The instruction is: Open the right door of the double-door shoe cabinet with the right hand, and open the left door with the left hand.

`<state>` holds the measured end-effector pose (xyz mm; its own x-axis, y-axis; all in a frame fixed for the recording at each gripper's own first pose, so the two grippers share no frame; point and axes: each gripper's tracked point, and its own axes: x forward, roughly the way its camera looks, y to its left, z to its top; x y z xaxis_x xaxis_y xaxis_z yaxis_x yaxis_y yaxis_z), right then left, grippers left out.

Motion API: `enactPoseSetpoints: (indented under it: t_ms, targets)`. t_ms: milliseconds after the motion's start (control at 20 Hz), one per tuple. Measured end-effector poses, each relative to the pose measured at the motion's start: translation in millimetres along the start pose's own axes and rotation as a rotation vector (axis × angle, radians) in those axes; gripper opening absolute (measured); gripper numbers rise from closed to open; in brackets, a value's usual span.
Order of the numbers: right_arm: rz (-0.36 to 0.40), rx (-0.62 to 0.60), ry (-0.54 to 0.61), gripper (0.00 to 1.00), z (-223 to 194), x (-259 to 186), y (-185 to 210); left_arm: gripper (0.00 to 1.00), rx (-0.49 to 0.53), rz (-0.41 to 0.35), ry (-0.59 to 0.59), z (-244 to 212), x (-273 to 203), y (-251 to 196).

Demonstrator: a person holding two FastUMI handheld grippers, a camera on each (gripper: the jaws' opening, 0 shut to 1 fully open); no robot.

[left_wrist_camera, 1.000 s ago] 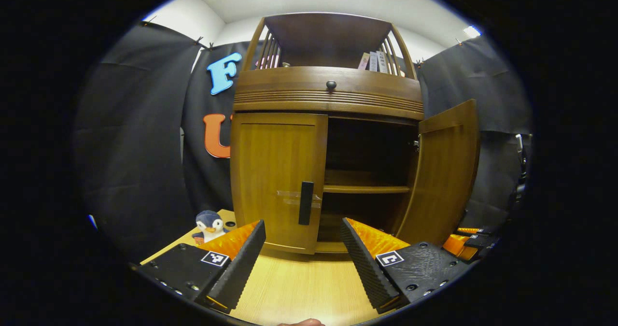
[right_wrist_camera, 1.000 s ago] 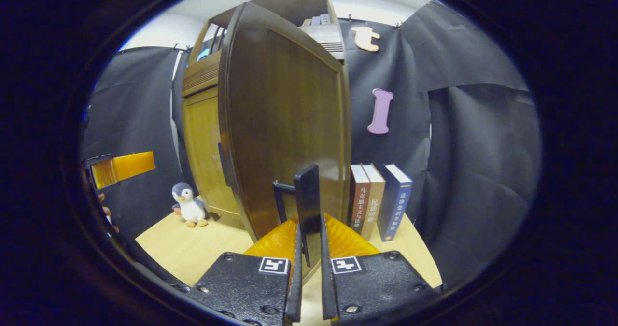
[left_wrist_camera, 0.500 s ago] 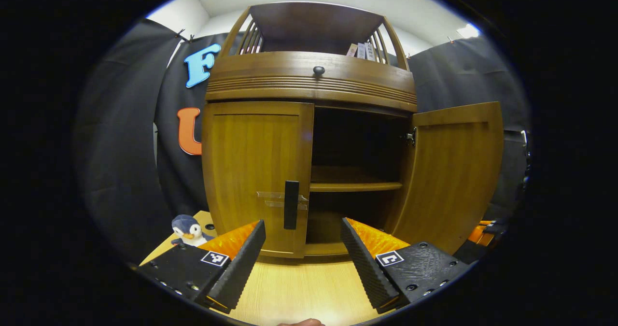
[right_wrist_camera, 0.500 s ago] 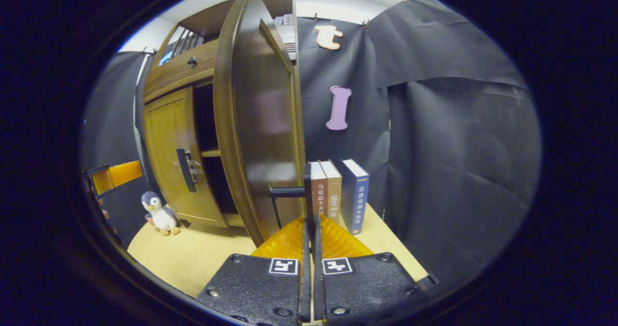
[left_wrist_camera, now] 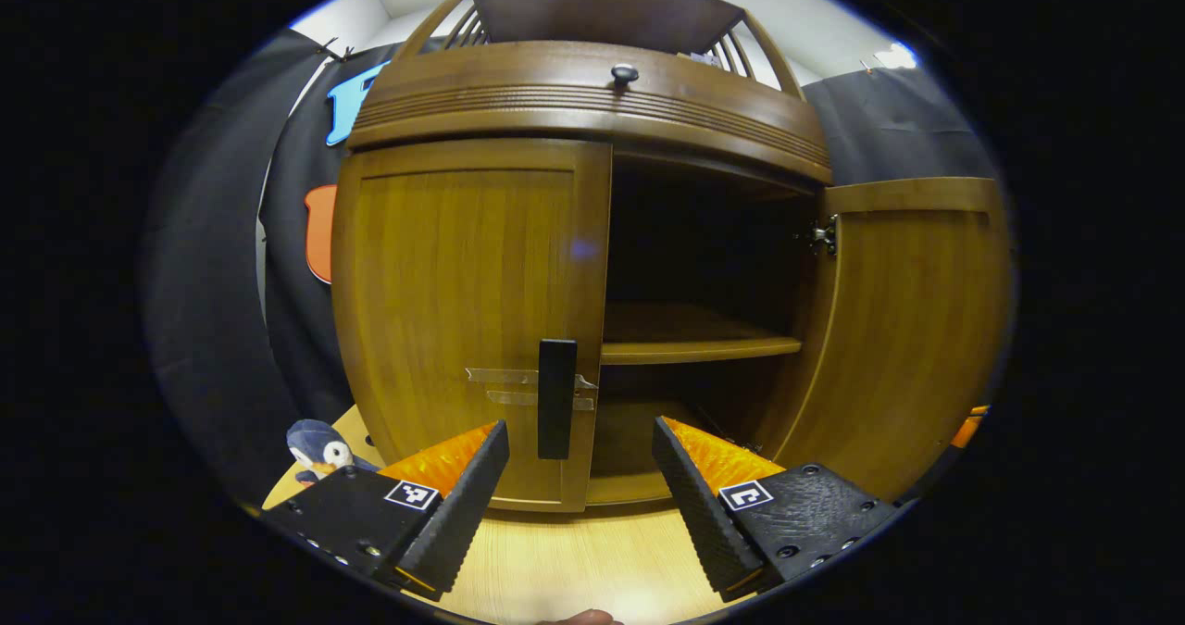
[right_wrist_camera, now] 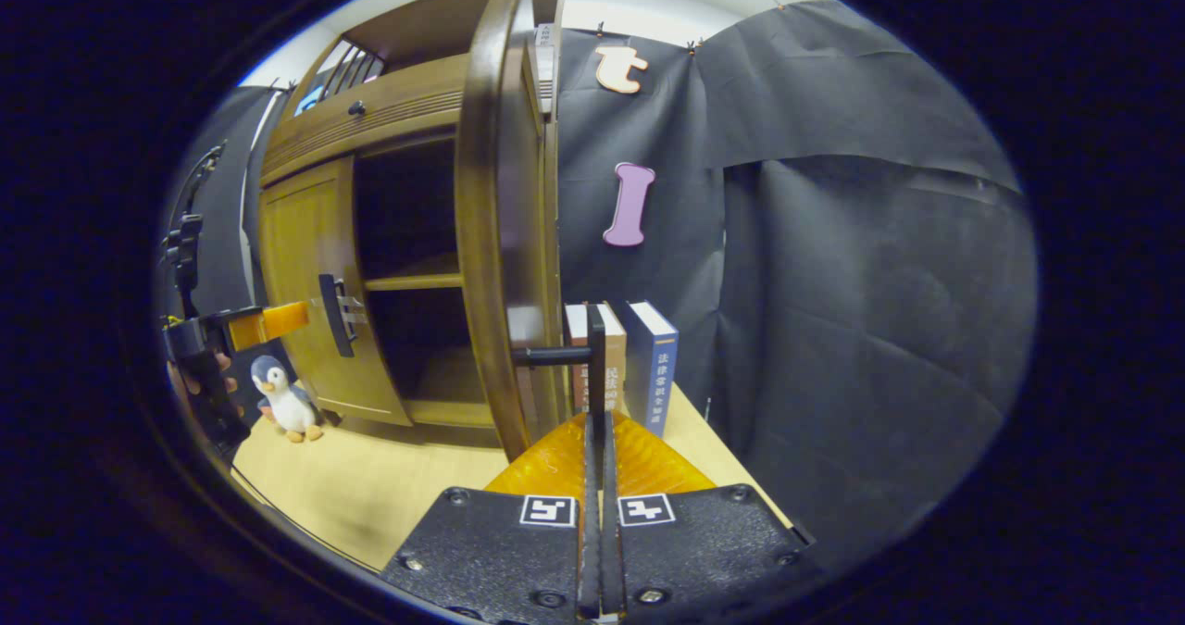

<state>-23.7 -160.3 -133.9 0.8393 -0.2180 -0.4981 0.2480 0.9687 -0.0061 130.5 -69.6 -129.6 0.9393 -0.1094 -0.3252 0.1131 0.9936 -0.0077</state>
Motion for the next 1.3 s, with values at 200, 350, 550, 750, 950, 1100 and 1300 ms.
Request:
enactPoseSetpoints:
  t_ms: [200,350,550,750,950,1100,1300]
  targets:
    - [-0.043,0.04,-0.012,0.04,0.7,-8.8,-17.8,0.94,-0.021,0.005,0.039,-15.9,35.3,8.5]
    - [-0.047,0.031,-0.028,0.04,2.8,-10.3,-13.6,0.95,-0.019,0.009,0.048,-20.8,53.8,14.2]
    - [-0.068,0.022,-0.028,0.04,4.6,-14.0,-14.4,0.94,-0.015,0.013,0.043,-25.9,76.3,23.1]
    - [-0.102,0.047,-0.057,0.04,11.1,-22.8,-16.6,0.77,0.012,0.007,0.045,-28.8,95.0,25.9]
    - [-0.121,0.07,-0.068,0.04,10.8,-34.9,-17.3,0.85,0.039,-0.021,0.017,-21.5,104.4,24.6]
    - [-0.122,0.102,-0.069,0.02,8.4,-39.9,-9.4,0.73,0.036,-0.017,0.0,-21.3,107.4,26.7]
    - [-0.116,0.096,-0.074,0.06,7.8,-48.9,0.1,0.63,0.059,-0.02,0.002,-23.9,108.7,28.3]
